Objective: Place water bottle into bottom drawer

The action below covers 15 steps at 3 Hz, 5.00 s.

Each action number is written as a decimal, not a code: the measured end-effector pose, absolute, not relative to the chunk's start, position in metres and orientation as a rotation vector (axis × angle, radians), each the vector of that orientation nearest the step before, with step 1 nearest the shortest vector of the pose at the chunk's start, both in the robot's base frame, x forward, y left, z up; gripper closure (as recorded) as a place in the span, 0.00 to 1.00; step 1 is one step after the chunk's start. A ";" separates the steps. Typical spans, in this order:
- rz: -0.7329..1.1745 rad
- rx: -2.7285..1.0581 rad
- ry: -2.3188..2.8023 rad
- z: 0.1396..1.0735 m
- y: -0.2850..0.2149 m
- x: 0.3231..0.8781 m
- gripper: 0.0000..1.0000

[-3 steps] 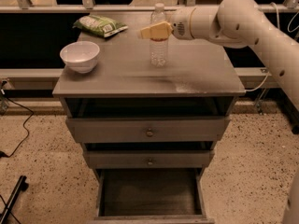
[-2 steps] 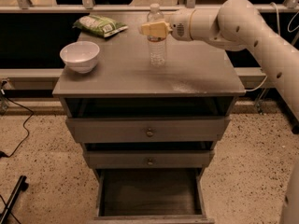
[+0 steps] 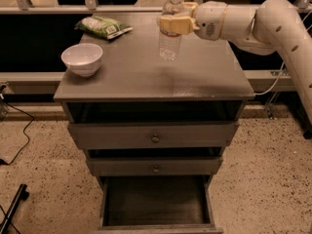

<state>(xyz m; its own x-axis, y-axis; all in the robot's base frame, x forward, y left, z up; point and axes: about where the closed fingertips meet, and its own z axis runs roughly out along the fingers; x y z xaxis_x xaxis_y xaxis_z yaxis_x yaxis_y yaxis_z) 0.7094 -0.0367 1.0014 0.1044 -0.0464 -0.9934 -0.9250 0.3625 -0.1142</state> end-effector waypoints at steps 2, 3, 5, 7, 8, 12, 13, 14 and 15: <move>0.786 -1.200 1.266 0.994 -0.097 0.605 1.00; 0.865 -1.250 1.325 0.949 -0.119 0.560 1.00; 0.962 -1.314 1.304 0.907 -0.156 0.485 1.00; 0.977 -1.260 1.316 0.877 -0.155 0.487 1.00; 0.992 -1.173 1.311 0.812 -0.156 0.479 1.00; 1.129 -1.001 1.446 0.587 -0.137 0.451 1.00; 1.118 -0.917 1.442 0.500 -0.124 0.442 1.00; 1.164 -0.877 1.430 0.479 -0.111 0.434 1.00; 1.158 -0.885 1.431 0.483 -0.112 0.435 1.00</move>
Offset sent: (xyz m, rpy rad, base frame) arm -0.1747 -0.1055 -0.0481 -0.2549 -0.0265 0.1260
